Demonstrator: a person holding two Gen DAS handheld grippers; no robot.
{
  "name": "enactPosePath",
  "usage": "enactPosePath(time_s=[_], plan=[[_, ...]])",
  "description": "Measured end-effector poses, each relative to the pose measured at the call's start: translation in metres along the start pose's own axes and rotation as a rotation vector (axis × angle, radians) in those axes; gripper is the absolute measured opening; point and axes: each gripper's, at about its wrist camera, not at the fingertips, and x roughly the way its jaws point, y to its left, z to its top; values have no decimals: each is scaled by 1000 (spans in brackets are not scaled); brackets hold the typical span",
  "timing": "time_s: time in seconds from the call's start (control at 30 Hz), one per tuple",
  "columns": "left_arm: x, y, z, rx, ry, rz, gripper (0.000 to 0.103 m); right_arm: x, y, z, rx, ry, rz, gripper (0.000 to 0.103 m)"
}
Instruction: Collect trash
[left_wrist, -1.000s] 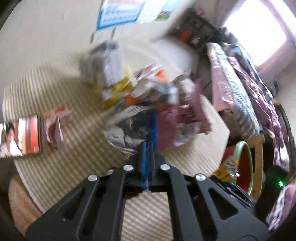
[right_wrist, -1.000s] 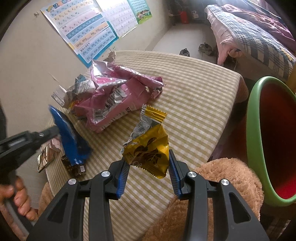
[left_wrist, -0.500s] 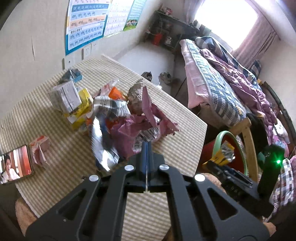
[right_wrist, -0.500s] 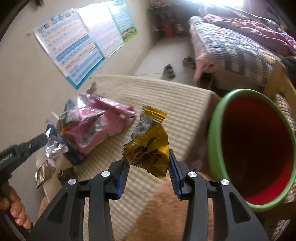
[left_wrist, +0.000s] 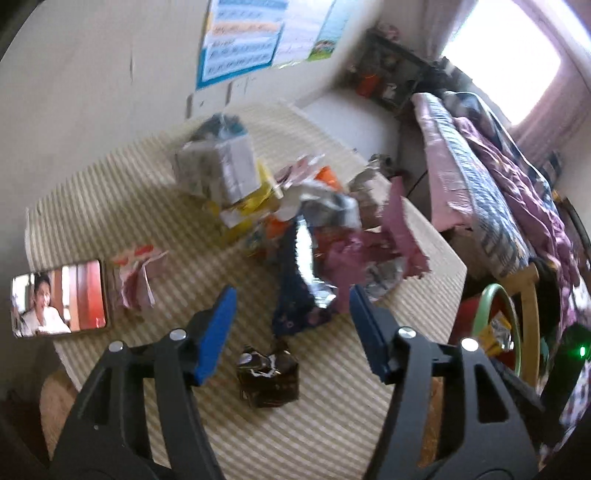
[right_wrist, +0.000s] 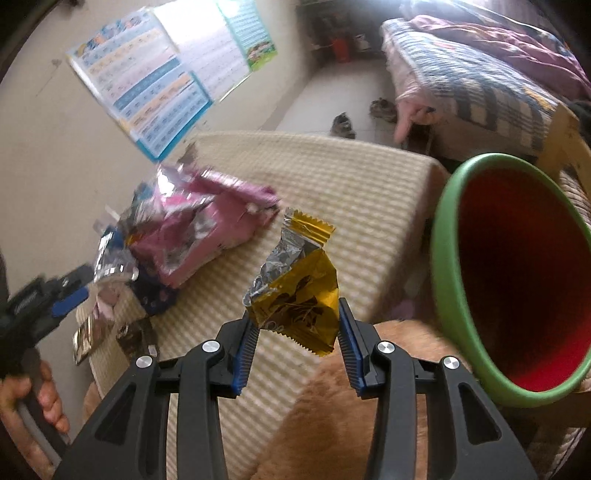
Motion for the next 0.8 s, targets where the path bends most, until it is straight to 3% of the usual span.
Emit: enactPosePath(time_s=[0.13,0.17,0.2,0.23,0.4,0.57,0.8], plan=[[20,-5,7,44,26,24,60,2,10,-2,-40,6,2,41],[25,-6,9,49,33,21,50,2,10,-2,-40,3,1,41],[28,-6,10,49,43,17,31,1,9,-2,-36,1,1,41],[32,-7,11,46,62,13,23,1,8,-2,-31,0,0,41],[16,-13,6,56,34,-8,20,0,2,0,3,-2,3,41],[-12,-30,2,69,0,-79,20,-7,-1,4,3,-22,10,41],[-18,-109,-2,216,18,-230,20,-44,-43,19,86,-127,-69,41]])
